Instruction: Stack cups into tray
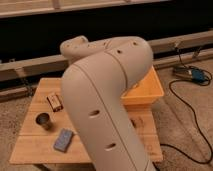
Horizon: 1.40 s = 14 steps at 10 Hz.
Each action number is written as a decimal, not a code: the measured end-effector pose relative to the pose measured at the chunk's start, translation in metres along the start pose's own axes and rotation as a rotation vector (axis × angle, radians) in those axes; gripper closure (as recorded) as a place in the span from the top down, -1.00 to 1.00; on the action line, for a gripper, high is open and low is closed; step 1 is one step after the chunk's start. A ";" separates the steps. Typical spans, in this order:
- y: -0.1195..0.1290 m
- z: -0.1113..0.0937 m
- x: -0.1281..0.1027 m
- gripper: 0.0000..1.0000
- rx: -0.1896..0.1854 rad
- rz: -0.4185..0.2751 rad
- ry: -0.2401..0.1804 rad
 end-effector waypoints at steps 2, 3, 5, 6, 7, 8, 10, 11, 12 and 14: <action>-0.006 0.007 -0.010 0.60 0.019 0.007 0.008; -0.013 0.007 -0.015 0.60 0.028 0.013 0.012; -0.032 0.009 -0.011 0.60 0.033 0.047 0.012; -0.039 0.011 -0.005 0.60 0.030 0.066 0.012; -0.044 0.013 -0.002 0.60 0.029 0.078 0.008; -0.048 0.017 0.005 0.60 0.023 0.090 0.009; -0.050 0.036 0.016 0.60 0.007 0.105 0.009; -0.048 0.048 0.018 0.60 0.002 0.107 0.005; -0.045 0.064 0.017 0.60 -0.007 0.107 0.000; -0.043 0.083 0.016 0.60 -0.017 0.110 -0.009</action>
